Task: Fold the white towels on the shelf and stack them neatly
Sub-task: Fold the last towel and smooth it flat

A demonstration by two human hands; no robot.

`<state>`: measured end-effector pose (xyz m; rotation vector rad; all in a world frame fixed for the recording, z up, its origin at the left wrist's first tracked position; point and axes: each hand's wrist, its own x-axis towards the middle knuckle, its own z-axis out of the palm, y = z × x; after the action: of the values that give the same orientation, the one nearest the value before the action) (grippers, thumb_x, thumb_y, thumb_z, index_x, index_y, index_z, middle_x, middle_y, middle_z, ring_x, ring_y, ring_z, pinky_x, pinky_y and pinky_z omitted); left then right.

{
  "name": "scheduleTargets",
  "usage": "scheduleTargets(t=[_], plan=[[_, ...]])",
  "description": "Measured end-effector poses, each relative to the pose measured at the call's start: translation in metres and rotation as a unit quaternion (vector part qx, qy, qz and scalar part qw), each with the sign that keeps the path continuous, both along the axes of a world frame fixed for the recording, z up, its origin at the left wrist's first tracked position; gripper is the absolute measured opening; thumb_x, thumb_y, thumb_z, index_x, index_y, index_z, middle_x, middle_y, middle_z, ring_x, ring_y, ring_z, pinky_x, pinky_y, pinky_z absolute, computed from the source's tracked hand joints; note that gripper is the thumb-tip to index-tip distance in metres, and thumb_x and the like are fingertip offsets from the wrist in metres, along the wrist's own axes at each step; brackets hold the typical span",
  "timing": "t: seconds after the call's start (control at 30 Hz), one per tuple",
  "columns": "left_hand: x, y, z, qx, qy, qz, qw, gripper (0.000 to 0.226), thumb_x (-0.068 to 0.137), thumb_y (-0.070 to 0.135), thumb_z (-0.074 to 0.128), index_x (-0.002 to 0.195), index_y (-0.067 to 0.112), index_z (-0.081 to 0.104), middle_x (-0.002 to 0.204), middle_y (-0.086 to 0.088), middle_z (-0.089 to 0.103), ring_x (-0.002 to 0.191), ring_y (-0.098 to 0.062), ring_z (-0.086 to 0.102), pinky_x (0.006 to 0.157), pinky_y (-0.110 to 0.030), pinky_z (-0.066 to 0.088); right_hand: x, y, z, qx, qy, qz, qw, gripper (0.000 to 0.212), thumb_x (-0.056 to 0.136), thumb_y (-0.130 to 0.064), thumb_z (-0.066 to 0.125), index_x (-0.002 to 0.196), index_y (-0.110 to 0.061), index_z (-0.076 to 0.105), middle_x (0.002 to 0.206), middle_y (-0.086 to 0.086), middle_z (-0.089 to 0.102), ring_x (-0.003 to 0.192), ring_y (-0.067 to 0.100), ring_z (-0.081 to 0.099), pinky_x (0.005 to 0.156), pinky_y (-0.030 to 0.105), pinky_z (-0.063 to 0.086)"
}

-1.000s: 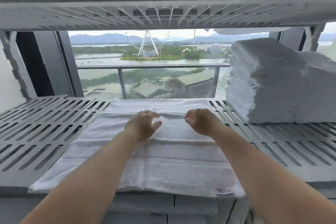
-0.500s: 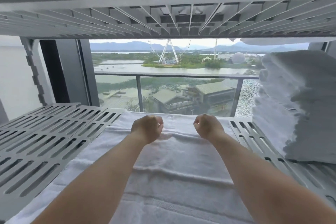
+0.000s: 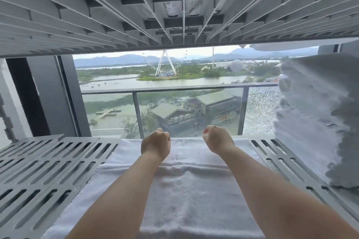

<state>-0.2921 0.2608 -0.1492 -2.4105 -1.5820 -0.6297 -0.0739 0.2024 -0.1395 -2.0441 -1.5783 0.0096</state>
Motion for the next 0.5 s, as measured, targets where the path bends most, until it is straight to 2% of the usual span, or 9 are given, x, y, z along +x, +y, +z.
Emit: scheduleTargets(t=[0.1,0.23,0.33,0.4,0.5], plan=[[0.003,0.015,-0.004,-0.063,0.029,0.019,0.997,0.029,0.100,0.025,0.047,0.127,0.019,0.056,0.128,-0.003,0.054,0.108,-0.030,0.063,0.085,-0.044,0.056,-0.002,0.010,-0.012,-0.066,-0.014,-0.033,0.997,0.035,0.096,-0.012,0.043,0.126,-0.017,0.060,0.123,0.008,0.065,0.111,0.030,0.061,0.090,0.039,0.052],[0.003,0.032,-0.007,-0.132,0.066,0.014,0.989,0.051,0.098,0.005,0.033,0.147,0.018,0.037,0.148,-0.005,0.045,0.127,-0.031,0.053,0.095,-0.046,0.051,-0.004,0.019,-0.015,-0.134,-0.039,-0.070,0.988,0.052,0.090,-0.007,0.037,0.139,-0.020,0.049,0.131,0.006,0.061,0.118,0.029,0.058,0.085,0.038,0.046],[0.002,0.039,-0.003,-0.137,0.092,0.016,0.986,0.062,0.093,-0.004,0.026,0.150,0.020,0.035,0.150,-0.007,0.046,0.130,-0.031,0.051,0.094,-0.045,0.049,-0.004,0.025,-0.012,-0.171,-0.051,-0.076,0.981,0.049,0.090,-0.008,0.038,0.135,-0.018,0.053,0.133,0.004,0.061,0.121,0.028,0.057,0.085,0.037,0.045],[0.002,0.042,-0.002,-0.140,0.094,0.021,0.985,0.057,0.096,0.000,0.029,0.150,0.018,0.036,0.149,-0.008,0.044,0.131,-0.031,0.050,0.096,-0.045,0.049,-0.004,0.026,-0.010,-0.178,-0.046,-0.074,0.980,0.043,0.090,-0.009,0.040,0.129,-0.018,0.056,0.130,0.004,0.062,0.119,0.028,0.057,0.083,0.036,0.044],[-0.002,0.043,0.000,-0.130,0.067,0.021,0.989,0.041,0.099,0.010,0.038,0.137,0.016,0.052,0.137,-0.008,0.050,0.122,-0.028,0.055,0.095,-0.044,0.051,0.001,0.023,-0.009,-0.161,-0.031,-0.063,0.984,0.031,0.090,-0.009,0.041,0.116,-0.015,0.057,0.123,0.007,0.063,0.112,0.029,0.059,0.081,0.035,0.046]])
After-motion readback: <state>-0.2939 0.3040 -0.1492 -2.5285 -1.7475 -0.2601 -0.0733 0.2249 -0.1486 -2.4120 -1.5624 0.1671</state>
